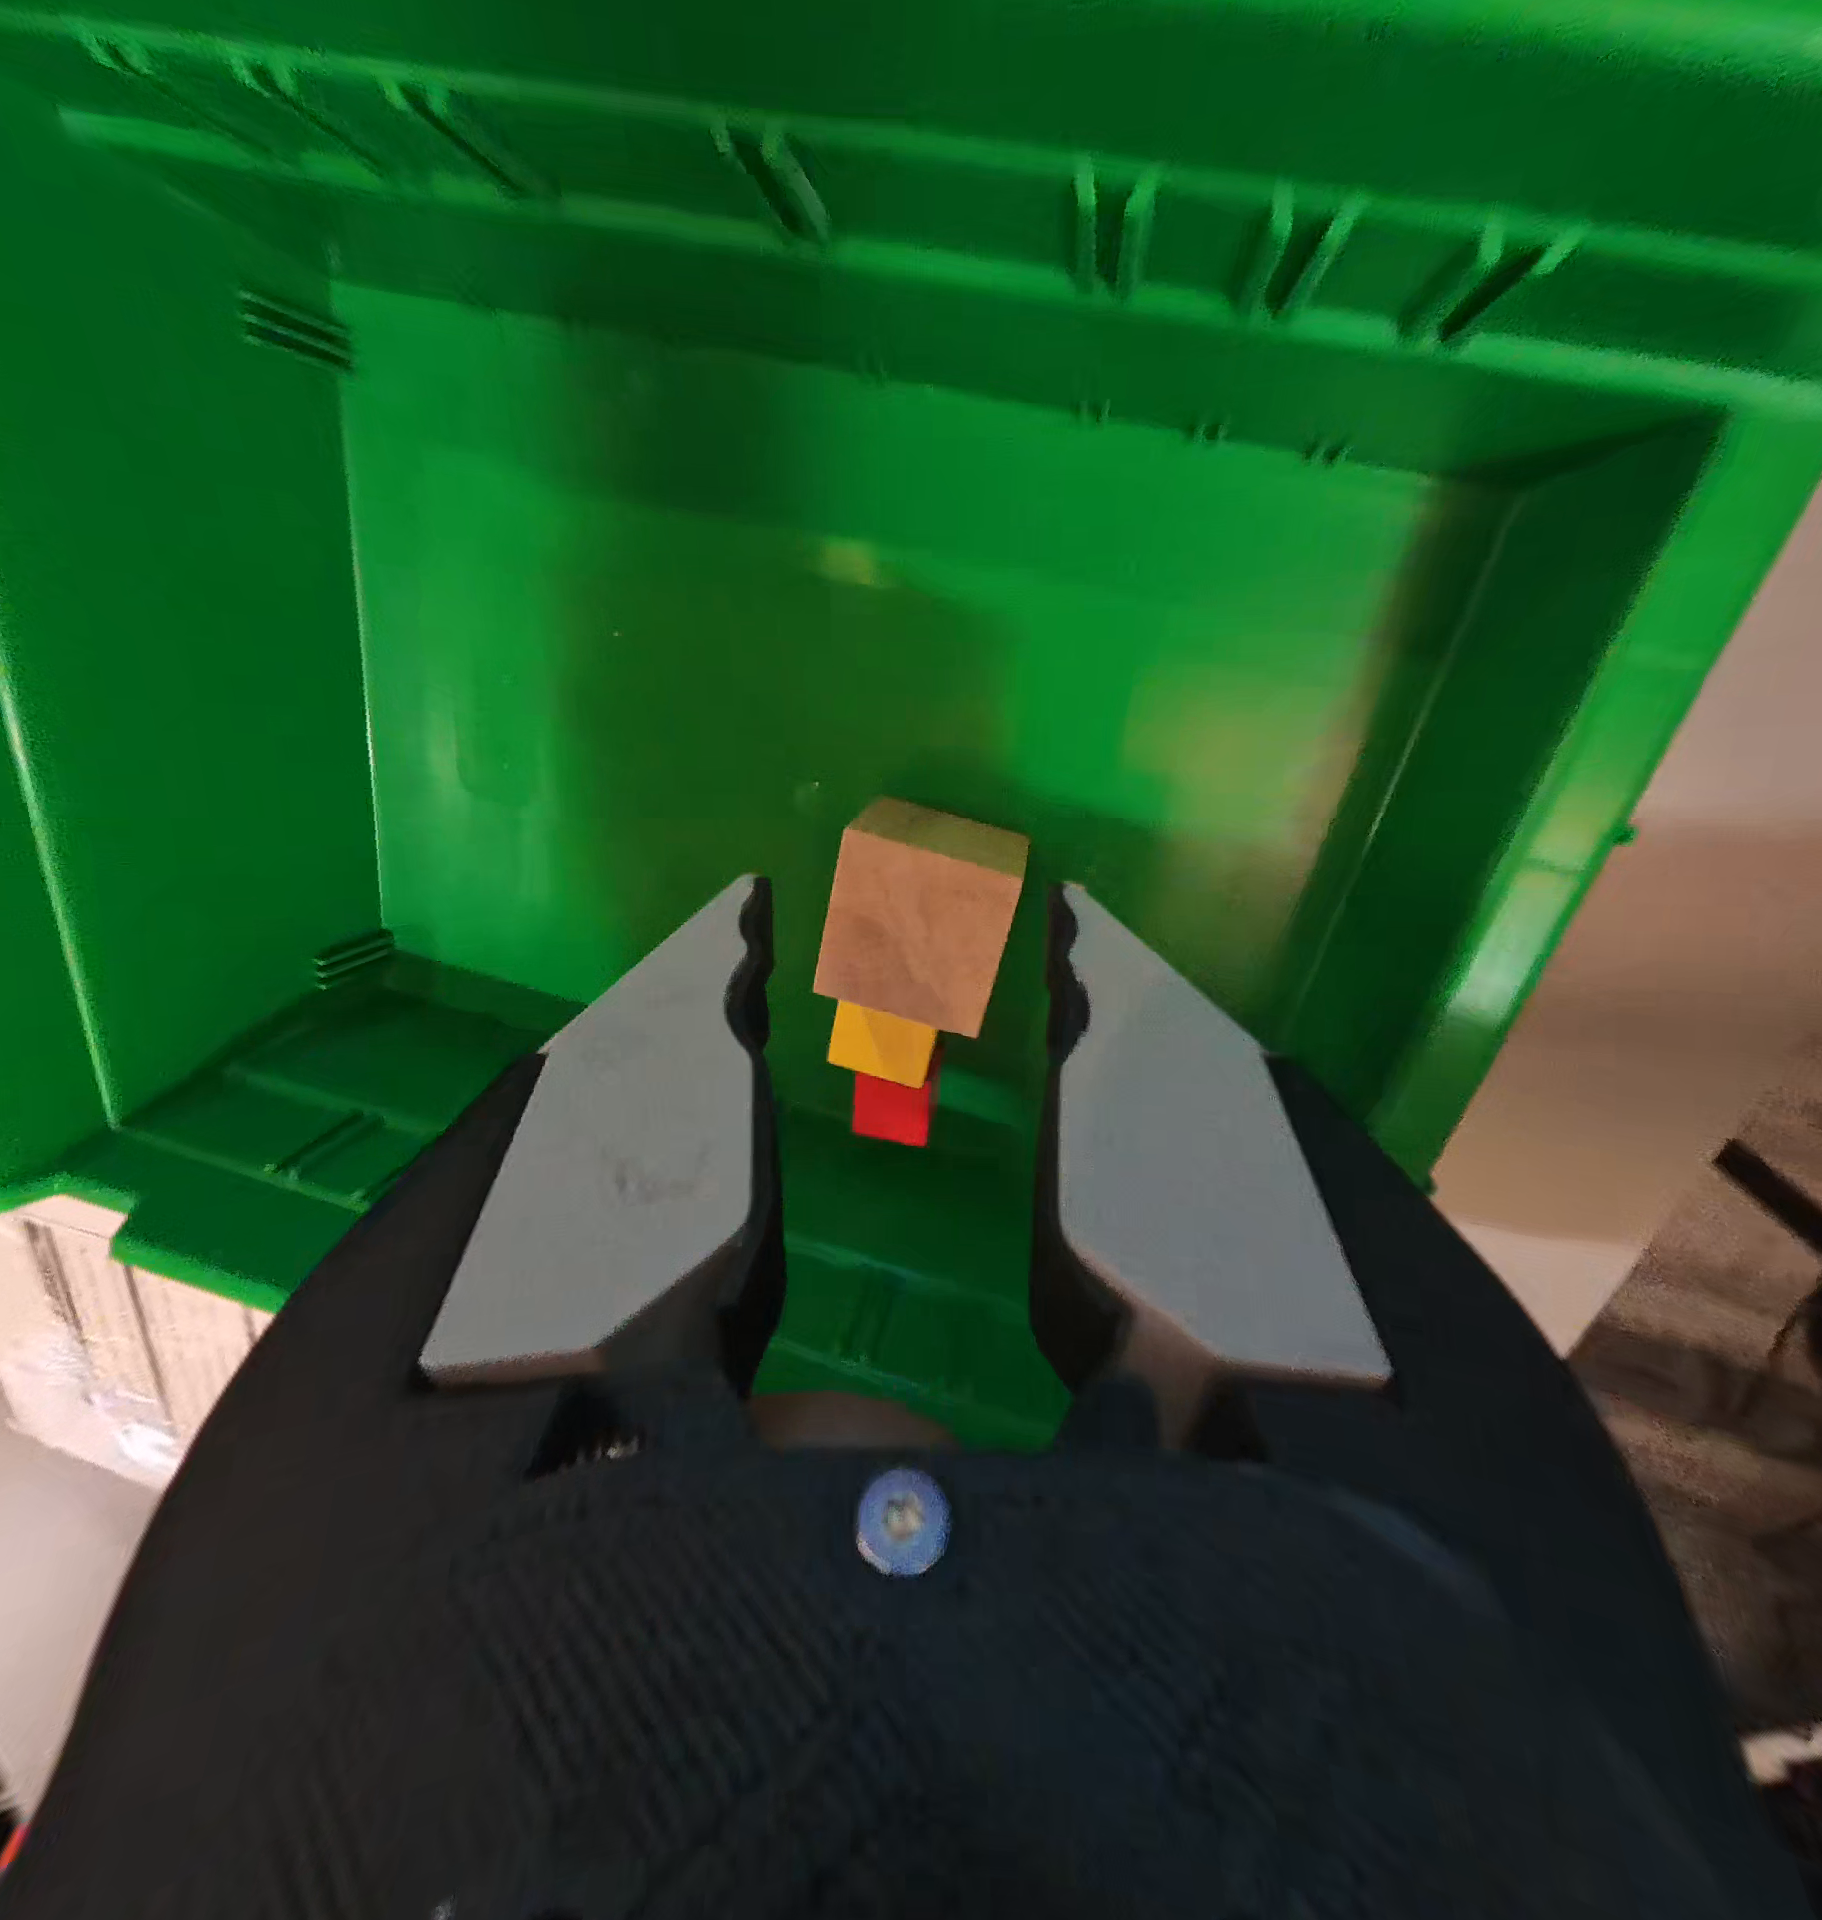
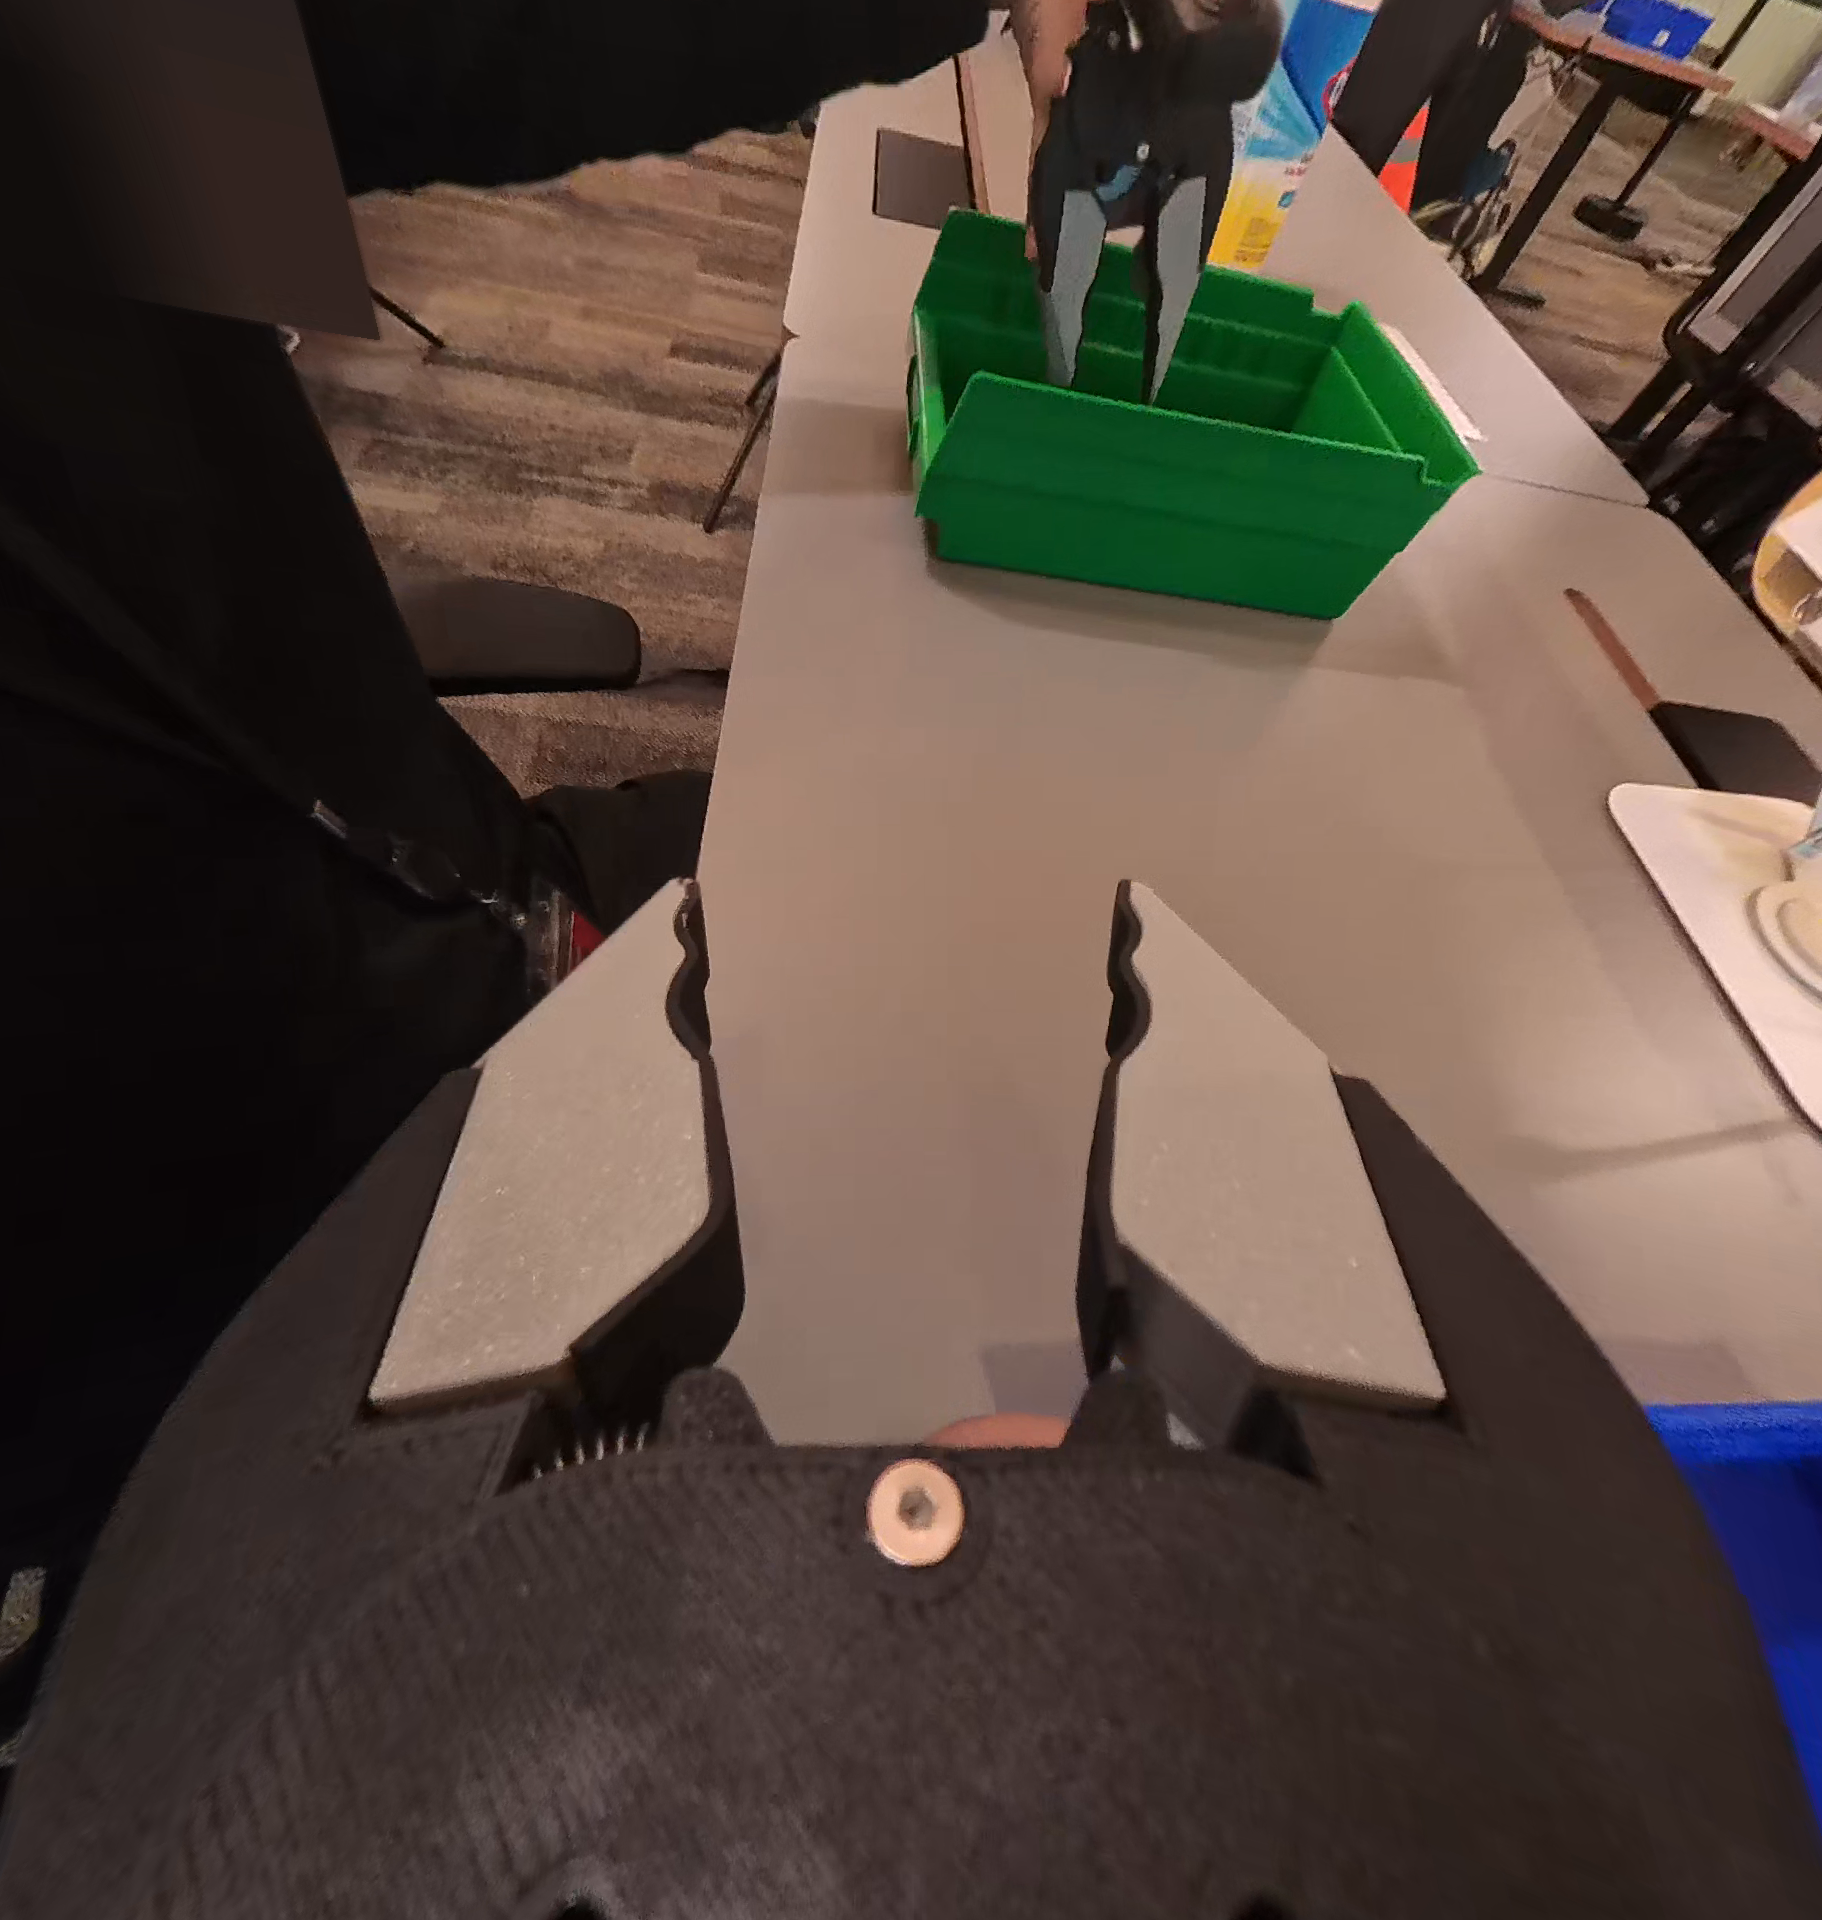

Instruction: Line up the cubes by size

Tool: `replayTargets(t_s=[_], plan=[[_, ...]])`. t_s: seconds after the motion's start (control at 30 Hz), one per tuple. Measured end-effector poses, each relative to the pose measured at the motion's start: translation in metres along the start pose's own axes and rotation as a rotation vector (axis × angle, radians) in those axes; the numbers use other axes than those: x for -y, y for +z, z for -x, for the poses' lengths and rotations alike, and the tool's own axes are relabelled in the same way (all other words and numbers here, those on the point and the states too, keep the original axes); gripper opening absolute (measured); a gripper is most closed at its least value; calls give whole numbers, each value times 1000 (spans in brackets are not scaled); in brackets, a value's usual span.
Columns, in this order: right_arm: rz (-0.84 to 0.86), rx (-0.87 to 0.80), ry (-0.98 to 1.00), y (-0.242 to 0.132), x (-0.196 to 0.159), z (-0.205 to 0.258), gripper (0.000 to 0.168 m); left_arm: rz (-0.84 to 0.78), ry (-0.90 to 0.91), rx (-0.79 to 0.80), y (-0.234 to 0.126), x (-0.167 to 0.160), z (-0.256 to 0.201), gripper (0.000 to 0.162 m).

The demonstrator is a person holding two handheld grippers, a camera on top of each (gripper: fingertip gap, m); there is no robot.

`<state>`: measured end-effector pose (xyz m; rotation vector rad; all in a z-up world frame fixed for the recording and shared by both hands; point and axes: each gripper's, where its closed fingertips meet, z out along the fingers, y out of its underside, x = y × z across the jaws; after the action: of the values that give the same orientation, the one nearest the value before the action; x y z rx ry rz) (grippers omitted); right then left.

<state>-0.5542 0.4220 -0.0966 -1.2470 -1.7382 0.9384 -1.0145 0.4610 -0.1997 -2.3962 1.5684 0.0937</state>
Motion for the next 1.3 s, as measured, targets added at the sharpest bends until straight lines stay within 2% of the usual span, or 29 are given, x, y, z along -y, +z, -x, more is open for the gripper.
replayTargets(t_s=[0.13,0.27,0.4,0.47,0.6,0.67,0.77,0.9,1.0,1.03,1.13,1.3], plan=[[-37,-8,54,-6,-9,-10,74,118,47,1,19,-18,2,59],[-120,-8,112,-6,-8,-19,69,151,108,-41,44,-23,-2,44],[-168,-25,199,0,-4,-29,67,24,50,-38,26,1,0,44],[-208,-24,242,5,5,-30,68,-116,27,49,2,24,8,44],[-326,0,388,18,37,-37,70,-650,40,292,-85,111,11,43],[-419,61,496,24,60,-43,69,-936,83,398,-133,159,-6,43],[-508,155,638,40,90,-55,67,-1172,187,484,-167,222,-49,43],[-470,215,675,76,111,-57,68,-1302,298,502,-163,293,-96,43],[-444,192,703,91,111,-64,70,-1341,337,458,-149,324,-116,43],[-437,201,715,93,109,-64,67,-1347,337,457,-147,330,-117,43],[-469,284,750,93,109,-58,43,-1358,339,430,-139,340,-120,43],[-471,305,817,99,94,-65,45,-1337,315,399,-122,346,-114,43]])
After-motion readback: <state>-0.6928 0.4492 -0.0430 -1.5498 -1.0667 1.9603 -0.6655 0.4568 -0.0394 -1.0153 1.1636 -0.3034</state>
